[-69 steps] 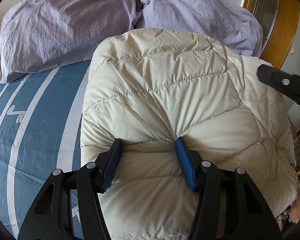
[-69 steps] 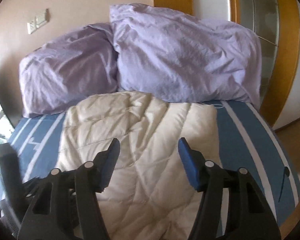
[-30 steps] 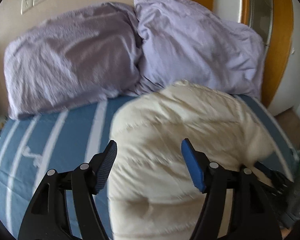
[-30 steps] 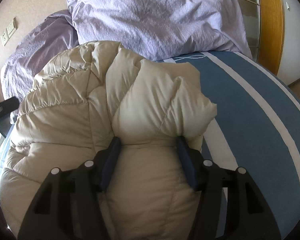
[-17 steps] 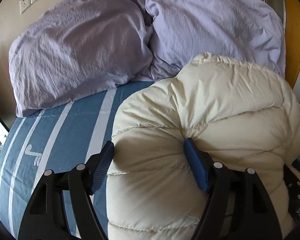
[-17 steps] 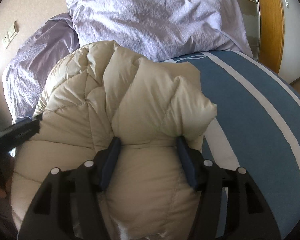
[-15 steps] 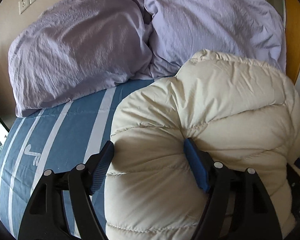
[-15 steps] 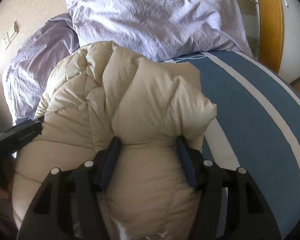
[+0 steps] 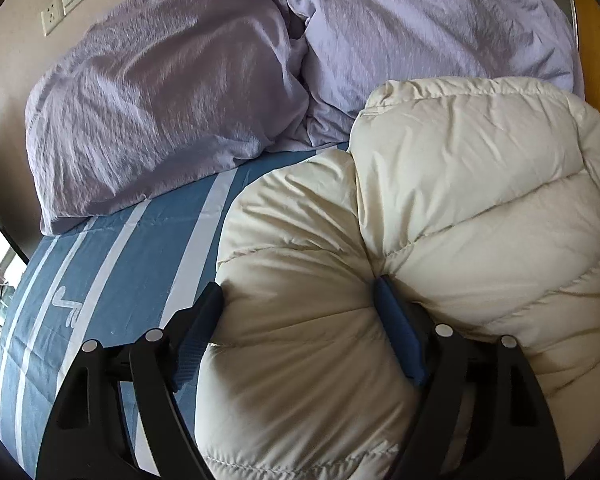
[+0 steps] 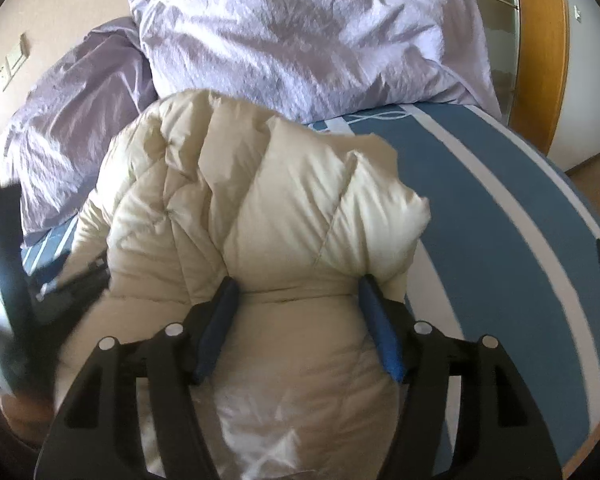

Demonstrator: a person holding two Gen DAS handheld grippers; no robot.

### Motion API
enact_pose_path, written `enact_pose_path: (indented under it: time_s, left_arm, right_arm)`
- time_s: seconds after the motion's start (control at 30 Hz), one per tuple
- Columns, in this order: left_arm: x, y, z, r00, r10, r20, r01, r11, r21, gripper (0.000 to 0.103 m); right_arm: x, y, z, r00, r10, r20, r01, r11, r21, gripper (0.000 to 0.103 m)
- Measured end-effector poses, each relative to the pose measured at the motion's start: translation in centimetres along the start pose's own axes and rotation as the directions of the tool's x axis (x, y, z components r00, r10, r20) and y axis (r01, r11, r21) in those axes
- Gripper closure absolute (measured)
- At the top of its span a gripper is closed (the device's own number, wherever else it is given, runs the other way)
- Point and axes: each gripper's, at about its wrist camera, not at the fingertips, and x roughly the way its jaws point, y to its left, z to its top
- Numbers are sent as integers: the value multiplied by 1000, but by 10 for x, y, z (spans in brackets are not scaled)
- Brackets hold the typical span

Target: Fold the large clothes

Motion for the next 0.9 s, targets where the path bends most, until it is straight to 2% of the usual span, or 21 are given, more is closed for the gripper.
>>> enact_pose_path:
  time_s: [0.13, 0.2, 0.33, 0.43, 0.53, 0.77, 0.9]
  left_arm:
    - [0, 2, 0, 1000, -8, -5, 8, 1000, -12, 24]
    - [1, 2, 0, 1000, -11, -5, 11, 1000, -17, 23]
    - [2, 4, -1, 1000, -17, -7, 17, 999, -28, 22]
    - [2, 6, -1, 1000, -21, -9, 21, 999, -37, 22]
    - [3, 8, -1, 999, -33, -10, 33, 998, -50, 21]
    - [3, 12, -2, 999, -49, -7, 49, 997, -66, 20]
    - [3, 11, -3, 999, -47, -7, 46, 997, -65, 19]
  right_arm:
    - [-20, 8, 25, 997, 34, 66, -36, 999, 33, 39]
    - [-25, 13, 35, 994, 30, 101, -33, 999, 30, 33]
    - [-21, 23, 53, 984, -30, 175, 30, 1000, 6, 29]
    - [0, 20, 55, 984, -94, 152, 96, 995, -2, 29]
    - [21, 8, 49, 991, -92, 101, 89, 995, 35, 28]
    - [36, 12, 38, 984, -142, 107, 142, 990, 5, 25]
    - [42, 10, 34, 985, -144, 94, 143, 990, 17, 23]
